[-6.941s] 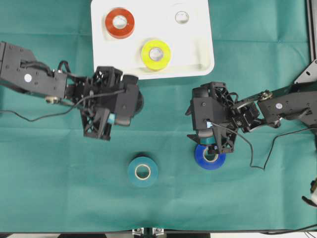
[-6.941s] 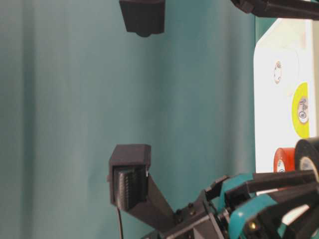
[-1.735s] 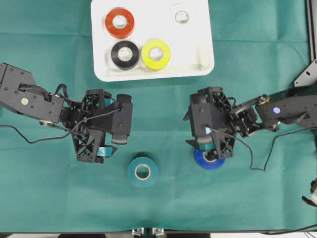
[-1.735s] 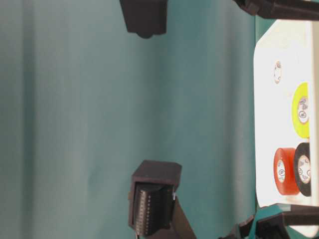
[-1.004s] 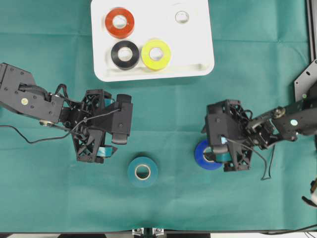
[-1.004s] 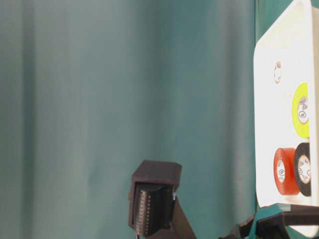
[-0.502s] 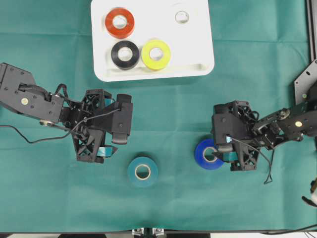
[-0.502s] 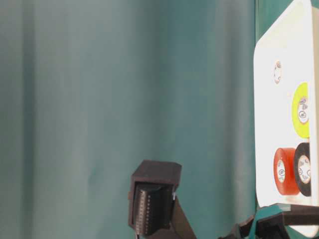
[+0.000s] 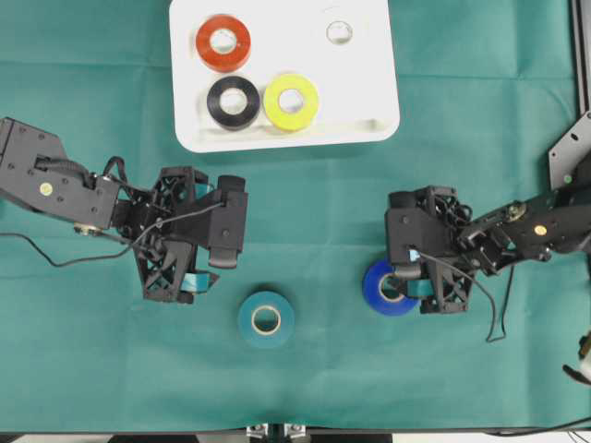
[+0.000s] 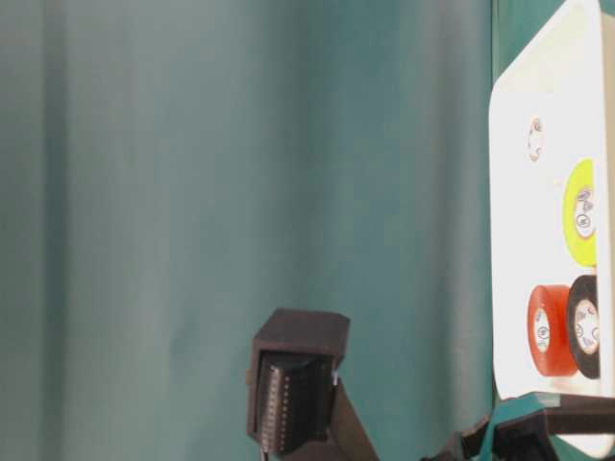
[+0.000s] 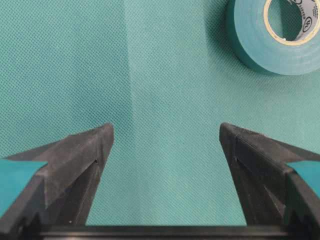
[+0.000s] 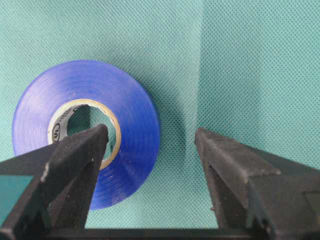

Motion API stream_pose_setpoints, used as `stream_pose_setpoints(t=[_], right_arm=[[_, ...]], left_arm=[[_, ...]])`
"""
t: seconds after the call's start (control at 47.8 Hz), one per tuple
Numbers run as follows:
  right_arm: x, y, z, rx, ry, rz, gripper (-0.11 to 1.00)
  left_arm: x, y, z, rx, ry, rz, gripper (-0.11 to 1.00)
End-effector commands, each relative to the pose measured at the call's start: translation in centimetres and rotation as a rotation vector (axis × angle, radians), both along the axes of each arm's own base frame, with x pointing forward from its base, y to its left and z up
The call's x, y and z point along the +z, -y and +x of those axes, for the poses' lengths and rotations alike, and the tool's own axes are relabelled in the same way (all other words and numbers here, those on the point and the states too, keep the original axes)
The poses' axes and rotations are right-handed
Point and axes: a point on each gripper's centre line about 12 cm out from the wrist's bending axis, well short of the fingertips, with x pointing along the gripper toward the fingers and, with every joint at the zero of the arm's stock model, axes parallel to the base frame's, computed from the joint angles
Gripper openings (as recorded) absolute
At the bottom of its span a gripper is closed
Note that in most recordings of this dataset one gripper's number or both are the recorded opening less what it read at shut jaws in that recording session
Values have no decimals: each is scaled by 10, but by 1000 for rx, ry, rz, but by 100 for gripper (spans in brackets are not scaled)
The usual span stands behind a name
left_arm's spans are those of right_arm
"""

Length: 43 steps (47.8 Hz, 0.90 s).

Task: Put the tape alternately from left to right into the white case.
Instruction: 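Lower the right gripper into the blue roll's hole, then grip the blue roll and carry it into the tray's right side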

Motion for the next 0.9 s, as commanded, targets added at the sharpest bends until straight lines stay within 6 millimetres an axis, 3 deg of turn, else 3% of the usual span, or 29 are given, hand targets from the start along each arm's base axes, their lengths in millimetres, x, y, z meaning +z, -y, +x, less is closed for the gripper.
stream_pose_setpoints(t=[0.0, 0.167, 0.335, 0.376, 0.648, 0.878], right_arm=[[6, -1, 5, 2, 24, 8, 79], [10, -2, 9, 1, 35, 11, 74], [11, -3, 11, 3, 40, 13, 31], [10, -3, 10, 3, 39, 12, 26], [16, -3, 12, 3, 56, 18, 26], [43, -3, 20, 14, 144, 29, 26]], left_arm=[[11, 3, 5, -4, 36, -9, 55], [11, 3, 5, -3, 35, -10, 55], [12, 3, 6, -4, 39, -10, 55], [12, 3, 6, -4, 39, -10, 55], [12, 3, 6, -4, 37, -10, 55], [12, 3, 5, -5, 37, -9, 55]])
